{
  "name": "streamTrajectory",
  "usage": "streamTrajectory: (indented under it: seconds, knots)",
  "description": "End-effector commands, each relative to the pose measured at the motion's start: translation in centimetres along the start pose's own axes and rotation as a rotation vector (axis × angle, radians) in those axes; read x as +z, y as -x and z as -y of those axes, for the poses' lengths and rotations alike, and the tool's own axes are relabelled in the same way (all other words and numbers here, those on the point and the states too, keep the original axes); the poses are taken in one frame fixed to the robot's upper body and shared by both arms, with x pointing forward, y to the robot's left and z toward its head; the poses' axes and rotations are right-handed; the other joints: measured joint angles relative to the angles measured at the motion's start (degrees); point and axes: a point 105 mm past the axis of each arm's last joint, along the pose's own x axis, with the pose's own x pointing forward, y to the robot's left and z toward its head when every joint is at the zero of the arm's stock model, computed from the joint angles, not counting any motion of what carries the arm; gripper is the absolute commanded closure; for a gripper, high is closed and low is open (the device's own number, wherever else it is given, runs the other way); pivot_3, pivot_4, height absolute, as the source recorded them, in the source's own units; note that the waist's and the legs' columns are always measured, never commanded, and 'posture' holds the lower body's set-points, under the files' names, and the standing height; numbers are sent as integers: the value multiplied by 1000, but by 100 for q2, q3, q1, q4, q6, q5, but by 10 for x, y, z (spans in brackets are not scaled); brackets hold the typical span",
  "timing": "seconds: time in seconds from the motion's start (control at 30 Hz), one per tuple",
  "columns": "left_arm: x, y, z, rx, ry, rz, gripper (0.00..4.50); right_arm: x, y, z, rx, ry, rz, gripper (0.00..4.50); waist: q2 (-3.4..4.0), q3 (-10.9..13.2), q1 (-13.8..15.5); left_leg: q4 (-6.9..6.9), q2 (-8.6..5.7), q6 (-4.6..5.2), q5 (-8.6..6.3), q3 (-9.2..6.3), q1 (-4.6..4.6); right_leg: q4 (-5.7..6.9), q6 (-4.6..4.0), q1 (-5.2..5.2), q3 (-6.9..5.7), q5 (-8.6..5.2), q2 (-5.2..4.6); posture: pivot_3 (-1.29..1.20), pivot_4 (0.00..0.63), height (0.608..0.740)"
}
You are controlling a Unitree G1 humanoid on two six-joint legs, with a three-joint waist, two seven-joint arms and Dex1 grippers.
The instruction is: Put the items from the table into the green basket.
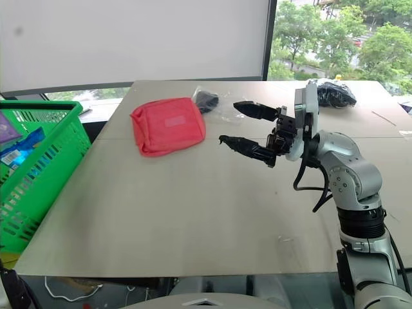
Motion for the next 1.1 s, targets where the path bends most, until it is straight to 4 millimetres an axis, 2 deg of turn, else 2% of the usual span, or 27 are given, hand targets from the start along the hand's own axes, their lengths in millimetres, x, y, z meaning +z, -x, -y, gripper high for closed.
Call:
streamTrajectory:
  seconds: [0.03, 0.1, 0.13, 0.17, 0.27, 0.3, 0.4, 0.47, 0.53, 0.57, 0.6, 0.63, 0.7, 0.8, 0.87, 0.93, 1.1]
  knots:
    - [22, 0, -13, 8, -44, 83, 3486, 11, -2, -2, 11, 35, 30, 0, -1, 0, -2, 0, 0, 0, 0, 0, 0, 0, 0, 0, 0, 0, -1, -21, 0, 740]
    - [22, 0, -12, 3, -41, 84, 2373, 11, -2, -2, 11, 36, 28, 0, 0, 0, -3, 0, 0, 0, 0, 0, 0, 1, 0, 0, 0, 0, -1, -19, 0, 740]
    - [22, 0, -12, 3, -39, 87, 2247, 12, -1, -1, 11, 36, 28, 0, 0, 0, -4, 0, 0, 0, 0, 0, 0, 1, 0, 0, -1, 0, -1, -19, 0, 740]
    - [22, -1, -12, 5, -39, 90, 1676, 12, -1, -1, 11, 36, 27, 0, 0, 0, -4, 0, 0, 0, 0, 0, 0, 0, 0, 0, -1, 0, -1, -19, 0, 740]
    - [24, -2, -14, 24, -33, 106, 366, 12, -1, -1, 10, 38, 25, 0, 0, 0, -5, 0, 0, 0, 0, 0, 0, 1, 0, 0, -1, 0, -2, -18, 0, 740]
    - [24, -1, -14, 24, -28, 111, 110, 12, 0, 0, 7, 38, 24, 0, 0, 0, -6, 0, 0, 0, 0, 0, 0, 1, -1, 0, -1, 0, -2, -15, 0, 740]
    - [30, 1, 1, -60, 67, 169, 110, 9, 6, 1, -13, 29, 11, 0, 0, 0, -2, -1, 0, 1, 0, 0, 0, 1, -1, 0, -1, 0, -2, -13, 0, 740]
    - [34, 10, 34, -248, 154, 209, 110, -2, 17, 3, -52, 18, -34, 0, -3, -8, 20, 0, -1, 0, 0, 0, 0, 1, -1, 0, -3, 0, -5, -10, 0, 740]
    - [36, 31, 74, -475, 227, 242, 110, -19, 31, 7, -100, 22, -102, 0, -11, -18, 54, -1, -4, -2, 1, -1, -1, -1, 0, 3, -8, 0, -13, -14, 0, 740]
    - [35, 49, 97, -613, 247, 253, 110, -30, 39, 9, -131, 27, -144, 0, -14, -20, 52, -1, -5, -5, 3, -1, -2, 0, 0, 3, -8, 1, -15, -16, 0, 740]
    - [30, 76, 124, -777, 245, 246, 110, -44, 49, 13, -184, 44, -196, 0, -14, -29, 26, -1, -5, -5, 3, 1, -5, -5, 1, 3, -7, 1, -15, -22, 0, 740]
    - [16, 101, 147, -905, 328, 180, 110, -59, 60, 16, -235, 43, -243, 0, -14, -29, 18, -1, -5, 0, 0, 8, -2, -7, 1, 5, -1, 1, -18, -24, 0, 740]
    - [-10, 145, 182, -1089, 332, 69, 110, -82, 79, 17, -301, 54, -313, 0, -3, -41, -14, -2, -5, 2, -1, 12, -1, -12, 1, 5, 0, 1, -19, -39, 0, 740]
    - [-36, 177, 204, -1186, 299, -38, 110, -101, 97, 16, -348, 75, -382, 0, 4, -34, -58, -7, -1, 7, -4, 28, 5, -4, 1, -1, 14, 1, -9, -49, 0, 740]
    - [-67, 201, 223, -1248, 203, -136, 110, -115, 115, 13, -400, 79, -424, 0, 21, -38, -59, -7, 7, 21, -11, 26, 11, 5, -1, 1, 14, 1, 6, -49, 0, 740]
    - [-83, 220, 235, -1277, 224, -188, 110, -128, 133, 6, -449, 72, -463, 0, 52, -54, -39, -6, 9, 17, -9, 26, 29, 7, -7, 19, 16, 5, 15, -69, 0, 740]
    - [-91, 254, 245, -1350, 259, -213, 110, -140, 150, -5, -476, 42, -503, 0, 69, -50, -44, -5, 9, 19, -10, 43, 82, 4, -7, 67, 37, 3, 30, -83, 0, 740]
